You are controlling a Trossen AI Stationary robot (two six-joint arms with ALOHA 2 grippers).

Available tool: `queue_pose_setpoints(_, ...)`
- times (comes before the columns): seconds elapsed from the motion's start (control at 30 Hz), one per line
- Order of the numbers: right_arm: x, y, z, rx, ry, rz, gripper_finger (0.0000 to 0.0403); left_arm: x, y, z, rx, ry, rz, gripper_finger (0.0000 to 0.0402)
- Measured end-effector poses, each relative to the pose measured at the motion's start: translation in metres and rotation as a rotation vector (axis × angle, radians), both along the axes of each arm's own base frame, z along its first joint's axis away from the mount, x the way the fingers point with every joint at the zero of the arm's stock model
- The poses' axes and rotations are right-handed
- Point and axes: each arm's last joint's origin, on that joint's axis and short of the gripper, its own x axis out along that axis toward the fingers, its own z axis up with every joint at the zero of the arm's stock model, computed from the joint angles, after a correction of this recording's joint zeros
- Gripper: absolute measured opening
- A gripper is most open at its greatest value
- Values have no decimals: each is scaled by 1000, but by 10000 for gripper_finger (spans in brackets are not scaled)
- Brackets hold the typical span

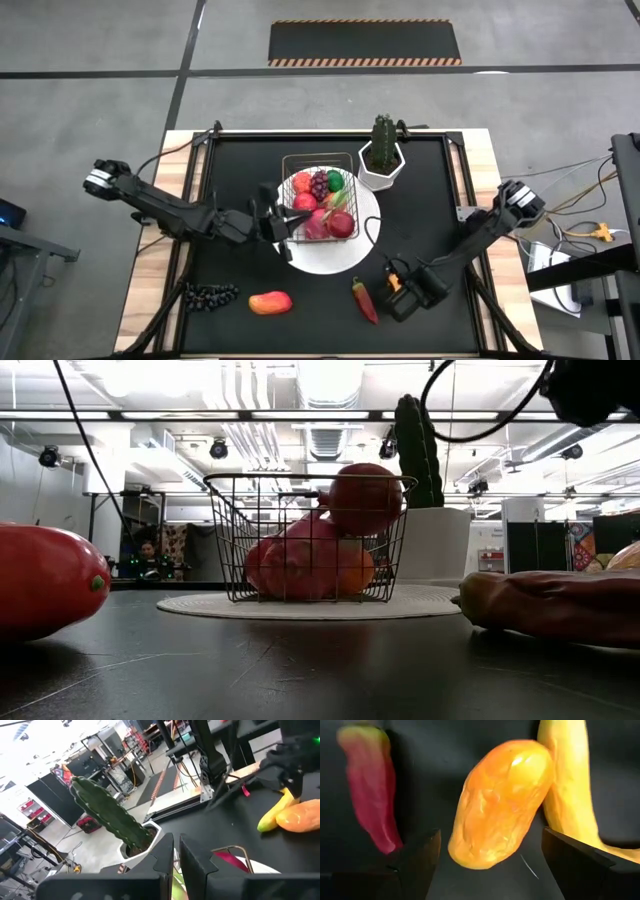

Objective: Build produce basket
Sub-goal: Put the yellow mango into the gold wire basket

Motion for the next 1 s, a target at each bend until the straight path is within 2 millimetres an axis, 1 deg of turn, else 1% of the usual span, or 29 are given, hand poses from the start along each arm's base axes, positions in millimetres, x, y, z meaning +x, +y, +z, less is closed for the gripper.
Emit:
queue_pose_setpoints(0.3, 7, 7, -21, -14, 86, 6, 325, -13, 5, 5, -9, -26, 0, 12)
queue_pose_setpoints(0.43, 8, 8, -25, -24, 93, 7, 319, -14, 5, 5, -8, -27, -1, 12)
queue_pose_setpoints(0.53, 9, 9, -25, -17, 80, 5, 292, -14, 5, 5, -4, -24, -1, 12)
queue_pose_setpoints(0.73, 11, 9, -24, -22, 45, 13, 206, -14, 5, 4, -3, -22, -1, 12)
queue_pose_setpoints(0.8, 12, 10, -24, -21, 33, 20, 184, -14, 5, 4, -4, -22, -1, 12)
queue_pose_setpoints(0.87, 13, 10, -24, -29, 10, 29, 172, -15, 5, 4, -4, -22, -1, 12)
queue_pose_setpoints(1.0, 14, 10, -21, -48, -5, 64, 169, -14, 5, 4, -4, -22, -1, 12)
